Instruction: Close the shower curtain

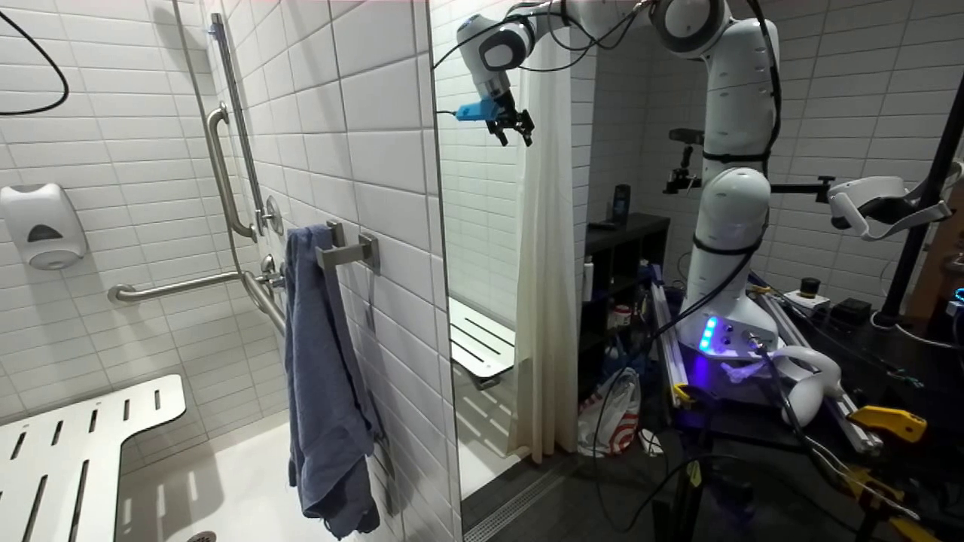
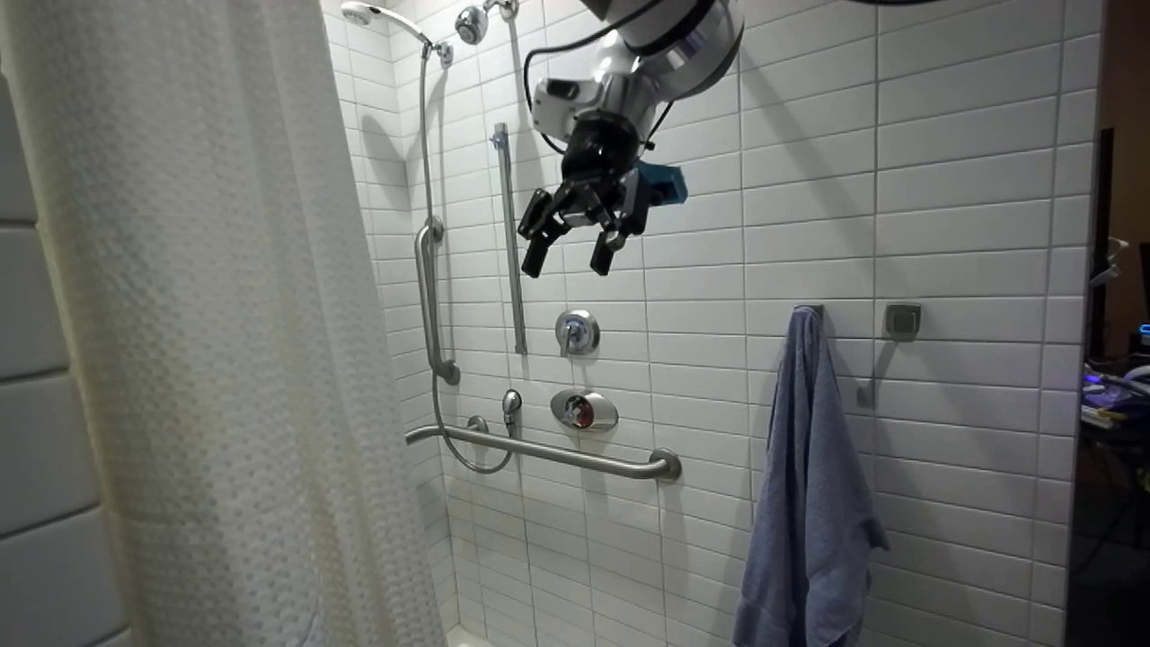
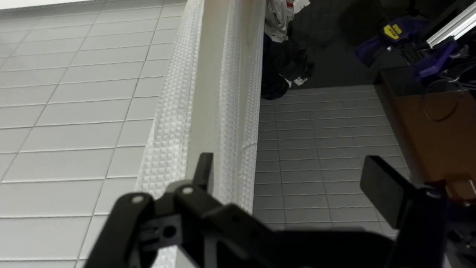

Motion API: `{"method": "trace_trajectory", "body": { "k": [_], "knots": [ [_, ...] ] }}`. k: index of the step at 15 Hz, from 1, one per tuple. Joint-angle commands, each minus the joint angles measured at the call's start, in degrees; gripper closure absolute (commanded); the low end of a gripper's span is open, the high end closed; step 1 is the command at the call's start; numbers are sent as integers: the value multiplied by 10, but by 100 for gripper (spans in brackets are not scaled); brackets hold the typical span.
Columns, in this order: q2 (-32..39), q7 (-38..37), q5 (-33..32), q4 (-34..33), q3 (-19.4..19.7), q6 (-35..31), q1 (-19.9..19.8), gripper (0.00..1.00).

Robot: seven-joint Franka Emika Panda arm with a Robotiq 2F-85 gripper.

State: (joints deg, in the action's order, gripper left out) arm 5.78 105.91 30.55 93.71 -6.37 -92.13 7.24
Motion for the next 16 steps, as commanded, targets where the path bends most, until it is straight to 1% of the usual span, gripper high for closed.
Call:
{"method": "trace_trajectory", "body": {
  "k": [1,4,6,10,16],
  "knots": [
    [70,31,4,-94,-15,28,-4,0],
    [105,44,17,-136,-31,34,-5,0],
    [123,61,47,-153,-44,36,-9,0],
    [164,71,77,-193,-65,46,-2,0],
    [226,60,79,-255,-91,62,11,0]
  ]
}}
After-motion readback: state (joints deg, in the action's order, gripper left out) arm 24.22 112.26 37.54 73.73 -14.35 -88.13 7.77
